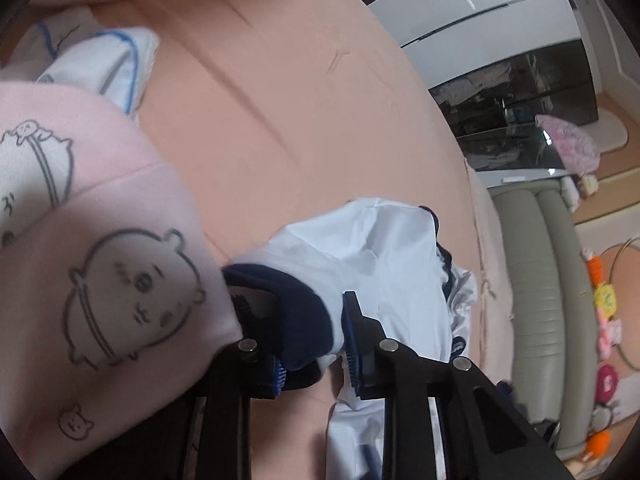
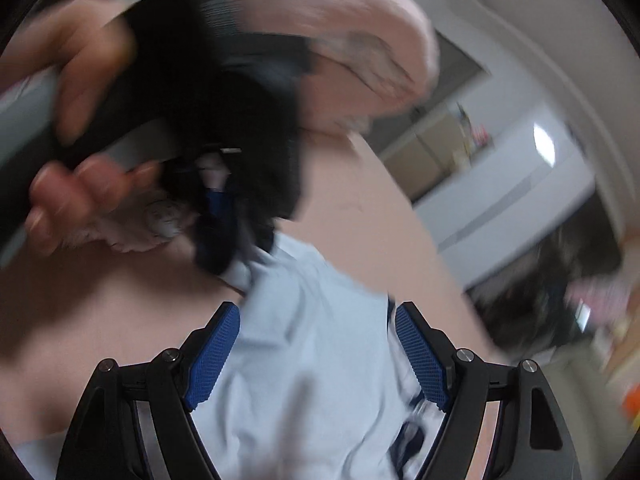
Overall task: Fold clothes
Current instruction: 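Bring the right gripper to the left gripper and grasp the sleeve edge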
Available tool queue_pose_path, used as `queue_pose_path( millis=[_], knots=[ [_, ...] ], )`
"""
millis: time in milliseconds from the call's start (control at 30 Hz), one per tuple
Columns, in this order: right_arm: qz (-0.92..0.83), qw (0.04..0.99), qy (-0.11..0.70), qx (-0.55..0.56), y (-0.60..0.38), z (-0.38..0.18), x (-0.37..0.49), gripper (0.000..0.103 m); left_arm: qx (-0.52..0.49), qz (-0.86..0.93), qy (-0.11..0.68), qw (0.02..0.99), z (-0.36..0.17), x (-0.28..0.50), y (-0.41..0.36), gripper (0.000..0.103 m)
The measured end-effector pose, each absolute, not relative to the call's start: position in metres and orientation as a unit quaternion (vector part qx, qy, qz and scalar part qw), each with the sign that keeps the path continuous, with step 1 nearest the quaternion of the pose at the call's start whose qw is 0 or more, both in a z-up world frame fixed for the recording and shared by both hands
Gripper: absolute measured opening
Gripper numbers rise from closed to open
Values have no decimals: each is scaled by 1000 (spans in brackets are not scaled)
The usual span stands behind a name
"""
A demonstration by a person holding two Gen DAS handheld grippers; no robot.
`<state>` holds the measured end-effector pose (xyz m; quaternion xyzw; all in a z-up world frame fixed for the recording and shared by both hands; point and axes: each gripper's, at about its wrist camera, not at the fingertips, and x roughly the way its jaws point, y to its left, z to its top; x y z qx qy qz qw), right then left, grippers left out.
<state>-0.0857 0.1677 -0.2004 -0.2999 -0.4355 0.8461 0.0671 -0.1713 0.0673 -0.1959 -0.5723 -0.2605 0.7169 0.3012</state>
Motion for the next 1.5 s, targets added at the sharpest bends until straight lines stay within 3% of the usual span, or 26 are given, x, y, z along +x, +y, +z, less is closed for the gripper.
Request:
queue_pose_path(
  millis=[267, 600, 867, 967, 1033, 1500],
  knots=[
    [819, 64, -478, -312, 143, -229, -116, 79, -538, 742, -211, 341, -196, -163, 64, 20],
    [826, 63, -456, -326, 148, -239, -133, 73, -514, 711, -312, 365, -205, -171, 30, 18],
    [829, 47, -438, -345, 151, -237, -149, 73, -490, 722, -317, 372, -207, -167, 30, 17],
    [828, 55, -436, -347, 147, -238, -158, 63, -482, 721, -328, 375, -208, -167, 27, 17],
    [832, 58, -430, -346, 142, -242, -158, 35, -478, 726, -322, 377, -208, -166, 27, 16],
    [840, 54, -403, -360, 144, -243, -167, 12, -482, 742, -290, 364, -205, -163, 35, 13]
  ],
)
